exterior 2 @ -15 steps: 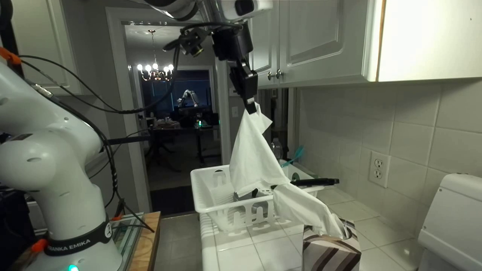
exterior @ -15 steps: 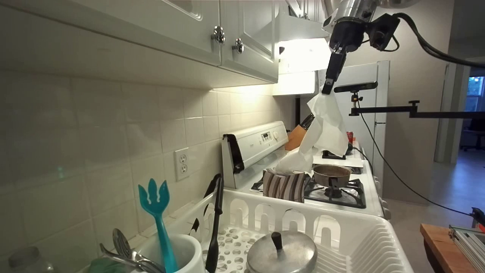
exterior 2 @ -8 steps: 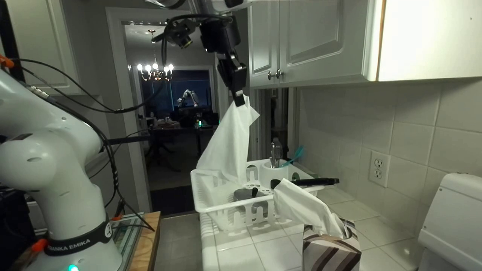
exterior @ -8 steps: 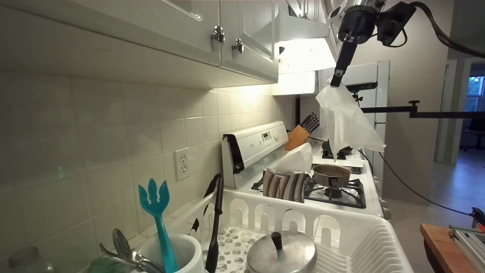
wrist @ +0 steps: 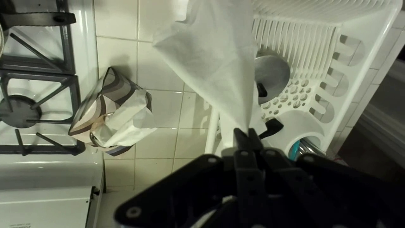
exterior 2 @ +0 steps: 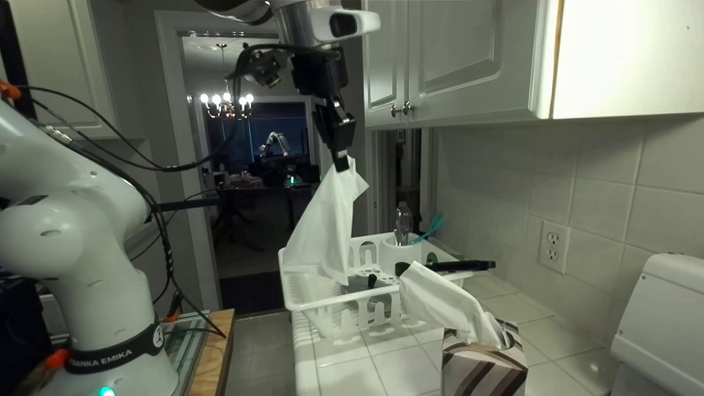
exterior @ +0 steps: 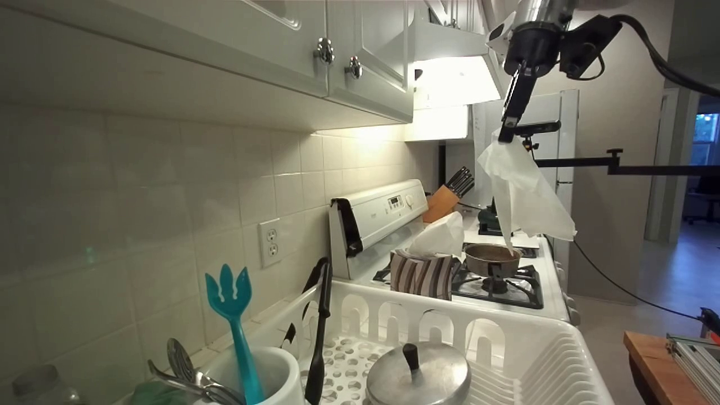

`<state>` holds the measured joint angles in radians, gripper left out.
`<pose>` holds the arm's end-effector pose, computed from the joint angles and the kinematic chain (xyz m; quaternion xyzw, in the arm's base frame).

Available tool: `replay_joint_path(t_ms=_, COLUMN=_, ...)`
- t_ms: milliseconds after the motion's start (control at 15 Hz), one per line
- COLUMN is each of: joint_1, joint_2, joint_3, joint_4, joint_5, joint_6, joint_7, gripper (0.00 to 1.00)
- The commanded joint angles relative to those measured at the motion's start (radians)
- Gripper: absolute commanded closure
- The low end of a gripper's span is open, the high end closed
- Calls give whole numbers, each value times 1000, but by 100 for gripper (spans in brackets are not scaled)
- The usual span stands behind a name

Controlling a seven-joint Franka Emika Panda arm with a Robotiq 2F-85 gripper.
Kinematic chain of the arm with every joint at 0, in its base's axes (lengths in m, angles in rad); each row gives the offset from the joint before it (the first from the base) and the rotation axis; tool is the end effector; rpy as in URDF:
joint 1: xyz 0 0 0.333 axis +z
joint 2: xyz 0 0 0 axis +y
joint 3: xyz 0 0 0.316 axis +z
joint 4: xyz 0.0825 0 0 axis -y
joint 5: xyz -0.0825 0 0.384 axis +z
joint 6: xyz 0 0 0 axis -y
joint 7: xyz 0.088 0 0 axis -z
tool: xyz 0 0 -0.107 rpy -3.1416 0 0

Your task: Move the box forward then remove the tissue from the box

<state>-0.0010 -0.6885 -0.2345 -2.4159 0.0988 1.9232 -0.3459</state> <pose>0.3544 -0.0927 0.5571 -0.9867 -0.0608 -0.1183 0.0935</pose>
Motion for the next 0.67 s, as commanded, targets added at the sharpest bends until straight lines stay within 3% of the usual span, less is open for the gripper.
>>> replay_joint_path(t_ms=0, joint_1=15, joint_2=29, joint_3=13, joint_4=-53, joint_5=-3, joint_6=62, joint_7=-58, gripper=100)
replay_joint_path(t_ms=333, joint_1=16, joint_2=91, joint_3=44, joint_4=-109, joint_5=-25, joint_6=212, joint_7=-65, gripper=100)
replay_joint_path(t_ms=600, joint_1=13, joint_2=139, joint_3=70, joint_4=-116, joint_5=-39, joint_6=265, joint_7=-54, gripper=100)
